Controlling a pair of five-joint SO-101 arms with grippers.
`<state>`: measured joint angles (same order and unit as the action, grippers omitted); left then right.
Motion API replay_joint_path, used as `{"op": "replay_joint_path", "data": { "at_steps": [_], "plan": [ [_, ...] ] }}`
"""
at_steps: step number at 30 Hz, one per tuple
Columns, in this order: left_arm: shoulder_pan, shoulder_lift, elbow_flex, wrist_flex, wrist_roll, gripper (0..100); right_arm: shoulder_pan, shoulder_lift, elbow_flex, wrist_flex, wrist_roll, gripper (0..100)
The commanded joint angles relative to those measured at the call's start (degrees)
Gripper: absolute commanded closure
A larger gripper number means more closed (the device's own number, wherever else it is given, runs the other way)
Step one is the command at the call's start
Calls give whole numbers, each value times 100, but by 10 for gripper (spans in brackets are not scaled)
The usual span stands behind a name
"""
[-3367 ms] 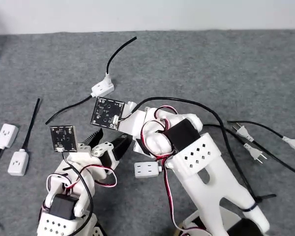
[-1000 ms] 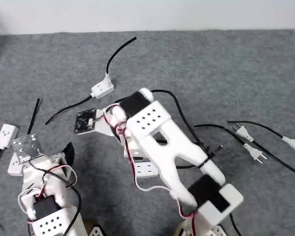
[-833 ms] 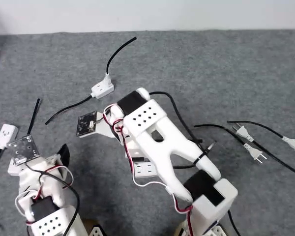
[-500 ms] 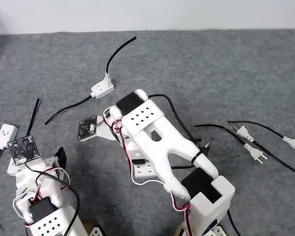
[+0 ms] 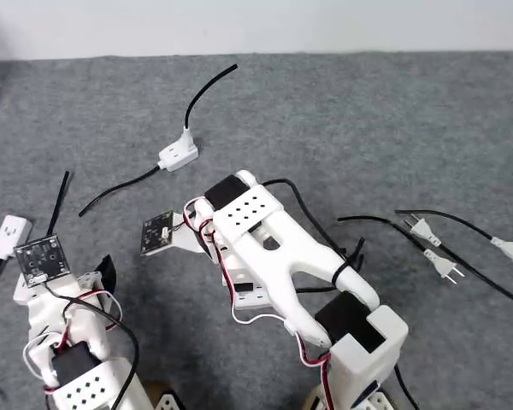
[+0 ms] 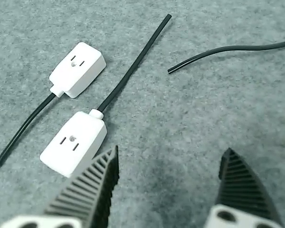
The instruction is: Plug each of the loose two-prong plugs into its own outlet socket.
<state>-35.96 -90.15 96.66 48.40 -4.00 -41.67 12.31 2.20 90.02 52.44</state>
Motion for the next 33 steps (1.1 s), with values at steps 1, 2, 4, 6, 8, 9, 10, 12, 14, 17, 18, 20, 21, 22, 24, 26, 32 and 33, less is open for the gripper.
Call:
{"op": "replay_joint_path", "data": {
  "at_steps": [1,2,4,6,8,9,10,12,14,17,18,20,21,22,24,26,32,33],
  "plan": [
    [-18,-53,-66,-44,-44,676,75,-57,62,-66,79,991],
    [-18,-53,-66,-44,-44,676,75,-57,105,-66,79,991],
    [-18,-53,-66,-44,-44,676,75,-57,202,-110,79,991],
    [-18,-53,-66,-44,-44,676,66,-57,352,-242,79,991],
    [-18,-53,-66,-44,-44,676,40,-57,536,-391,79,991],
    [-18,-53,-66,-44,-44,676,40,-66,624,-462,79,991],
    [-18,-53,-66,-44,-44,676,40,-66,686,-532,79,991],
    [-18,-53,-66,-44,-44,676,40,-66,818,-690,62,991],
    [-18,-53,-66,-44,-44,676,31,-66,993,-866,62,991],
    [-18,-53,-66,-44,-44,676,-145,-66,1204,-1059,44,991],
    [-9,-53,-66,-44,-44,676,-233,-66,1196,-1042,35,991],
    [-9,-53,-66,-44,-44,676,-374,-101,1116,-998,-97,991],
    [-9,-53,-66,-44,-44,676,-444,-119,1064,-936,-105,991],
    [-9,-53,-66,-44,-44,676,-514,-145,1046,-884,-114,991],
    [-9,-53,-66,-44,-44,676,-620,-154,1055,-866,-141,991],
    [-9,-53,-66,-44,-44,676,-646,-75,1073,-892,-158,991],
    [-9,-53,-66,-44,-44,676,-646,277,1073,-1077,-360,991],
    [-9,-53,-66,-44,-44,676,-646,312,1073,-1121,-360,991]
  ]
}}
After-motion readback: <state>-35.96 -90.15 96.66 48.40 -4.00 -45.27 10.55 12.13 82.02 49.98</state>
